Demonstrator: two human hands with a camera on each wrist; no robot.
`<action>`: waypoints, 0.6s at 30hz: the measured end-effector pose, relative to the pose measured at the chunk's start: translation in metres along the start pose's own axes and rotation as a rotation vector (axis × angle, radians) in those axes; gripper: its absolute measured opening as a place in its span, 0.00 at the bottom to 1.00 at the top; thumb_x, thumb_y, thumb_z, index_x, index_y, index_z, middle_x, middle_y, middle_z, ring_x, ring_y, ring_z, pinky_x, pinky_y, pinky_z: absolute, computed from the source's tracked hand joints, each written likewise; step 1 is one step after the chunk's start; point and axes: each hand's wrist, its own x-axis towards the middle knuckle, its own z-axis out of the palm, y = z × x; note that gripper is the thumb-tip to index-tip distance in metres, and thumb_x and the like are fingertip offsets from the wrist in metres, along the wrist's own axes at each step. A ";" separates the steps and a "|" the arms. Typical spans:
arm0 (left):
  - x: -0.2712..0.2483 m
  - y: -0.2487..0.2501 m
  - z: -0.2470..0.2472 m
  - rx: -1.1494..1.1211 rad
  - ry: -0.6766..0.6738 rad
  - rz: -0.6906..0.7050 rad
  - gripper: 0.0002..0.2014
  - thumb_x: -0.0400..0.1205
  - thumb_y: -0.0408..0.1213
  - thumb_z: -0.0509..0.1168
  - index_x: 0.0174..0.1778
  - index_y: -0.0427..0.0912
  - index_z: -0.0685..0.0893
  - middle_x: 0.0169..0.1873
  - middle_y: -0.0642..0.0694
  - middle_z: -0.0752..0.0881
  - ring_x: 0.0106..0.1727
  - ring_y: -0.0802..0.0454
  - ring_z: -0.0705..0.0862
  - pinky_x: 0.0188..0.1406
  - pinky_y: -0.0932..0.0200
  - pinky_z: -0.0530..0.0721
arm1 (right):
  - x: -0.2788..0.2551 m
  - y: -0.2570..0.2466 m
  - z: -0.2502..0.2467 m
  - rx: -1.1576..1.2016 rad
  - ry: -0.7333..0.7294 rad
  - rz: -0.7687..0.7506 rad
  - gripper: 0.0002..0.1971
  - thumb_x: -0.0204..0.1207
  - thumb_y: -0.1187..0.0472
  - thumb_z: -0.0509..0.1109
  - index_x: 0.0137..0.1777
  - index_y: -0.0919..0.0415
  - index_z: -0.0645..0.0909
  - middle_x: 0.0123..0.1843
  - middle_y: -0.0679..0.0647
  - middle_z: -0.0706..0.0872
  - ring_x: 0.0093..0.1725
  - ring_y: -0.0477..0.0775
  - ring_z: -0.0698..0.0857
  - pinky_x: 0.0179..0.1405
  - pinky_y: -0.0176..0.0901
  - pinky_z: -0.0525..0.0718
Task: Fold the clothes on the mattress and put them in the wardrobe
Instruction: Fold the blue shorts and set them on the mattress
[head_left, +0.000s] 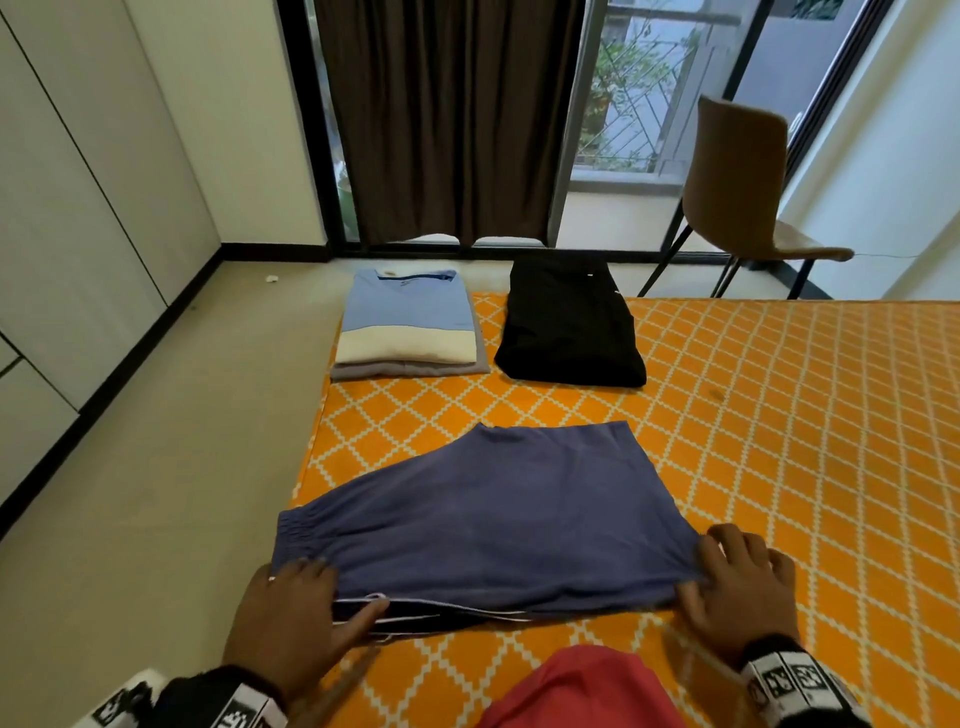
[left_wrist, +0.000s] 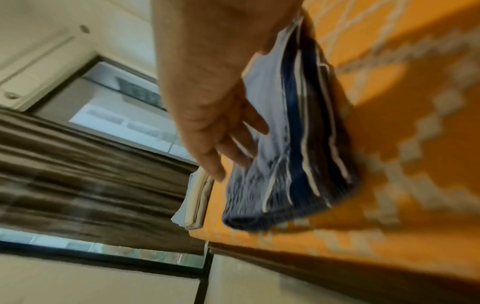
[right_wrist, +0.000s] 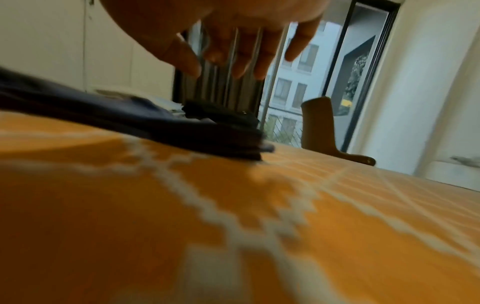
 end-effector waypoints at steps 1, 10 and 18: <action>0.010 0.011 -0.003 -0.065 0.054 -0.031 0.35 0.79 0.71 0.47 0.38 0.46 0.88 0.40 0.44 0.90 0.42 0.43 0.89 0.41 0.44 0.86 | 0.005 -0.010 0.001 0.040 0.073 -0.005 0.22 0.62 0.45 0.59 0.48 0.59 0.82 0.53 0.60 0.83 0.51 0.65 0.81 0.51 0.58 0.68; 0.041 0.053 0.078 -0.103 -0.257 -0.082 0.49 0.74 0.80 0.44 0.81 0.47 0.67 0.80 0.40 0.68 0.80 0.37 0.62 0.76 0.37 0.46 | 0.031 -0.037 0.063 0.049 -0.417 -0.362 0.36 0.83 0.31 0.43 0.87 0.50 0.50 0.87 0.49 0.49 0.84 0.53 0.59 0.80 0.42 0.46; 0.041 0.051 0.080 -0.128 -0.263 -0.096 0.53 0.70 0.83 0.47 0.83 0.48 0.65 0.82 0.41 0.66 0.80 0.39 0.61 0.76 0.37 0.46 | 0.041 0.011 0.074 -0.048 -0.318 -0.229 0.53 0.63 0.18 0.20 0.83 0.52 0.29 0.83 0.45 0.28 0.85 0.51 0.37 0.81 0.43 0.32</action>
